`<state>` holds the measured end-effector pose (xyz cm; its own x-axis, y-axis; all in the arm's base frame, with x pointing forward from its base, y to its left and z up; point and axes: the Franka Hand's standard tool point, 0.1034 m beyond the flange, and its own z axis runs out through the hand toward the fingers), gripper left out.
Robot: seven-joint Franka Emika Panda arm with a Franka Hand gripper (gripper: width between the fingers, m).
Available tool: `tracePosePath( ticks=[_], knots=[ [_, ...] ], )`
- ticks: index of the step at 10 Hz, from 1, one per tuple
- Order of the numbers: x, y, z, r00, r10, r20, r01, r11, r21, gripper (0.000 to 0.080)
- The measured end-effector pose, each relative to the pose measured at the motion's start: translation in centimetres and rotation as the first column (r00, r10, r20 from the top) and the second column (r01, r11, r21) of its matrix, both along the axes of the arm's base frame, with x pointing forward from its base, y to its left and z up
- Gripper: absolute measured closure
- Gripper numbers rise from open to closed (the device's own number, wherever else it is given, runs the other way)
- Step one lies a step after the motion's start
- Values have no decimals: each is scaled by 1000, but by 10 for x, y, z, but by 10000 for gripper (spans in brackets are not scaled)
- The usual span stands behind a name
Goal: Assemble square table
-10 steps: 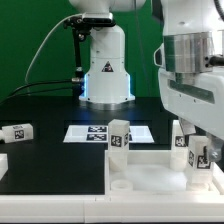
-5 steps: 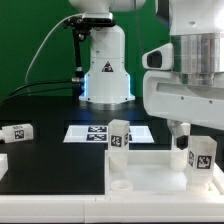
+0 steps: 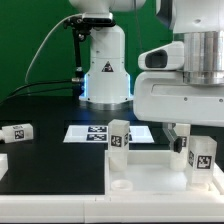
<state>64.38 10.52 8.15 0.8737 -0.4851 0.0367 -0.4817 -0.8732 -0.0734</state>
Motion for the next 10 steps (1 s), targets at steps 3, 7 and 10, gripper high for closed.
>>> tracePosePath(
  ticks=[3,7,10],
  knots=[
    [3,-6,0,985,-170,-10,170,985,8,514],
    [3,-12,-2,832,-554,-41,555,831,33,514],
    [-1,-6,-4,366,-919,-142,930,360,68,514]
  ],
)
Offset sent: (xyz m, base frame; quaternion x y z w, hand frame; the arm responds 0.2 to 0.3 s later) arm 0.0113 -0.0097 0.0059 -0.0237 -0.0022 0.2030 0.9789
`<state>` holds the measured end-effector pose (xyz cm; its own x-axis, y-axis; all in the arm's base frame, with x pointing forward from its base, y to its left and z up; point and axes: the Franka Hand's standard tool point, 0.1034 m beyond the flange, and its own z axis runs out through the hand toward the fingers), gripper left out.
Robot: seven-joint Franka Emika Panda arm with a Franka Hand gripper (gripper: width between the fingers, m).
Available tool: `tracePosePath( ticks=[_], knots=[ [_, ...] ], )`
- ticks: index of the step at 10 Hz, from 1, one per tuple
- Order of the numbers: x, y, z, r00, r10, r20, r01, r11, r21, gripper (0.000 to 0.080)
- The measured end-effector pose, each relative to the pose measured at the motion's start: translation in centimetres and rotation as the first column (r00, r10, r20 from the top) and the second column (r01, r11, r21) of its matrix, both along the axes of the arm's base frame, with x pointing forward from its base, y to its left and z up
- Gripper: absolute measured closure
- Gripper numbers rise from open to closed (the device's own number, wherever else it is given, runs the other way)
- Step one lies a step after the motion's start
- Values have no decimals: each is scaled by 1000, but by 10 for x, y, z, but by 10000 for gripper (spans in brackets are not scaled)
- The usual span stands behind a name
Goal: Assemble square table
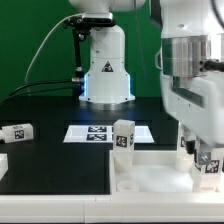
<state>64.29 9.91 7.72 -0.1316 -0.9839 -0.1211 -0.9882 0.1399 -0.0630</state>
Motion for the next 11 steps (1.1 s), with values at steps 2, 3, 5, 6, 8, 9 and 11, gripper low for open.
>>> tracePosePath(
  ticks=[2,3,5,6,8,9,11],
  knots=[
    [-1,1,0,990,-141,-11,141,990,19,514],
    [-1,1,0,992,-124,-9,125,992,18,506],
    [-2,2,0,990,139,14,-139,990,-20,332],
    [-3,4,0,940,340,26,-339,940,-48,332],
    [-3,5,-1,877,479,26,-477,876,-66,160],
    [-3,3,-2,828,560,27,-557,827,-79,152],
    [-3,4,-2,742,670,26,-665,740,-98,151]
  ],
)
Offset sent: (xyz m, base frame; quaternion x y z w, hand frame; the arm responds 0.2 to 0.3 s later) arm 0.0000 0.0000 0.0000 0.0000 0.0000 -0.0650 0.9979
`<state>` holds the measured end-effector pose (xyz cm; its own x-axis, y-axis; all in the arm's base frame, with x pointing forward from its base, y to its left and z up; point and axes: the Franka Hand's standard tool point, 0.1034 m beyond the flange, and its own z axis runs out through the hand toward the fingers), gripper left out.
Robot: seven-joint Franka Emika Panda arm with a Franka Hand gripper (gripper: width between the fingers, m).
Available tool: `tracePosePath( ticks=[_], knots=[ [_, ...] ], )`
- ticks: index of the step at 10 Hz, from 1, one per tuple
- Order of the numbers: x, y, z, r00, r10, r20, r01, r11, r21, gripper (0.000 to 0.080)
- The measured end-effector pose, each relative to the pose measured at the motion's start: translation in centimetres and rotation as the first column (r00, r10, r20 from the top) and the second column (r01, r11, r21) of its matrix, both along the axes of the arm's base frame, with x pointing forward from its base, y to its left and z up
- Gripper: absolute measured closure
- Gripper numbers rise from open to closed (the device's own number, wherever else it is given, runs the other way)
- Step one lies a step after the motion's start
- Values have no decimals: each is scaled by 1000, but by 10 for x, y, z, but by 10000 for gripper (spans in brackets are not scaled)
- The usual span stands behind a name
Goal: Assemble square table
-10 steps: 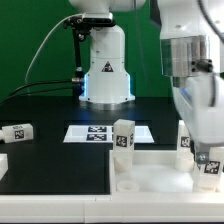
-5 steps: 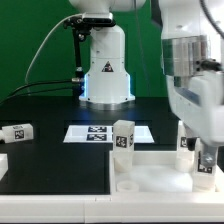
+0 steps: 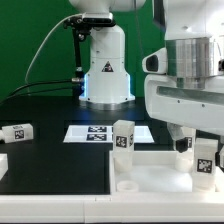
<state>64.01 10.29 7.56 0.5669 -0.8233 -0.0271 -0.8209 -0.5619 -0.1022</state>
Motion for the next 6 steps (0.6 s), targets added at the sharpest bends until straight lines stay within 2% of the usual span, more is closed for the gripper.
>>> tracePosePath(
  ticks=[1,2,3,5,6],
  knots=[
    [2,5,2,952,306,17,-304,950,-66,151],
    [2,12,2,934,356,21,-354,933,-67,151],
    [2,10,1,947,322,20,-320,945,-62,151],
    [1,10,1,949,314,19,-312,948,-61,412],
    [1,10,1,969,245,17,-244,968,-54,514]
  ],
)
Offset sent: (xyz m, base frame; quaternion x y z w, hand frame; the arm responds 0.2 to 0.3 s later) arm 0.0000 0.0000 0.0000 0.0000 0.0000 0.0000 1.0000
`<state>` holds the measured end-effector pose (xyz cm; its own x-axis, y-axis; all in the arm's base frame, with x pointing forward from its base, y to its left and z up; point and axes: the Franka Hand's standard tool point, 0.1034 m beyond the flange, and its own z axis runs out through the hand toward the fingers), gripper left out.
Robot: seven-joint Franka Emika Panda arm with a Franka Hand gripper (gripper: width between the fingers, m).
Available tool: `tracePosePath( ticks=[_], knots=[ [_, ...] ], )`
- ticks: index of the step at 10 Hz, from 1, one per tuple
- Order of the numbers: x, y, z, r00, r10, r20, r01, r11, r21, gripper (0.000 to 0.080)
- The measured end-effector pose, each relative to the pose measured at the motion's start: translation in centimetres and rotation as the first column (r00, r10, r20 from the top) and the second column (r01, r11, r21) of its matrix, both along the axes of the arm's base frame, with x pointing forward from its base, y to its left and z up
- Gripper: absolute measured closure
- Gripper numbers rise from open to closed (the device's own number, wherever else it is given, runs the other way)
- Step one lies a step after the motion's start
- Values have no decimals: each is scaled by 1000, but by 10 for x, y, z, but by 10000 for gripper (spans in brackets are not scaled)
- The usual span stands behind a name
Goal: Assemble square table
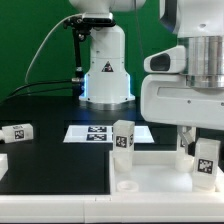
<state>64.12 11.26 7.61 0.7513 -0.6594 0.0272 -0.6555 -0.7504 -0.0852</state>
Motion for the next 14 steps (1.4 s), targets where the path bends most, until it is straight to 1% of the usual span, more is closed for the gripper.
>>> tracePosePath(
  ticks=[2,3,4,5,6,7,8,9,10,11,12,13,14],
  knots=[
    [0,0,0,986,-169,-9,169,986,12,514],
    [-2,1,-1,939,-343,-15,343,939,20,514],
    [-2,2,-1,880,-474,-27,475,880,31,514],
    [-2,2,-2,778,-626,-58,628,775,67,514],
    [-2,0,-2,675,-732,-88,737,666,117,514],
    [-2,-1,-3,581,-804,-128,813,564,145,514],
    [-2,0,-3,531,-836,-139,846,514,141,514],
    [-2,0,-3,533,-835,-138,845,516,141,514],
    [-2,0,-3,556,-821,-133,830,539,143,514],
    [-3,0,-3,592,-796,-123,805,576,143,401],
    [-3,0,-4,732,-676,-82,680,719,146,266],
    [-2,2,-3,860,-509,-42,509,849,142,266],
    [-2,3,-3,924,-382,-17,381,914,137,172]
  ],
)
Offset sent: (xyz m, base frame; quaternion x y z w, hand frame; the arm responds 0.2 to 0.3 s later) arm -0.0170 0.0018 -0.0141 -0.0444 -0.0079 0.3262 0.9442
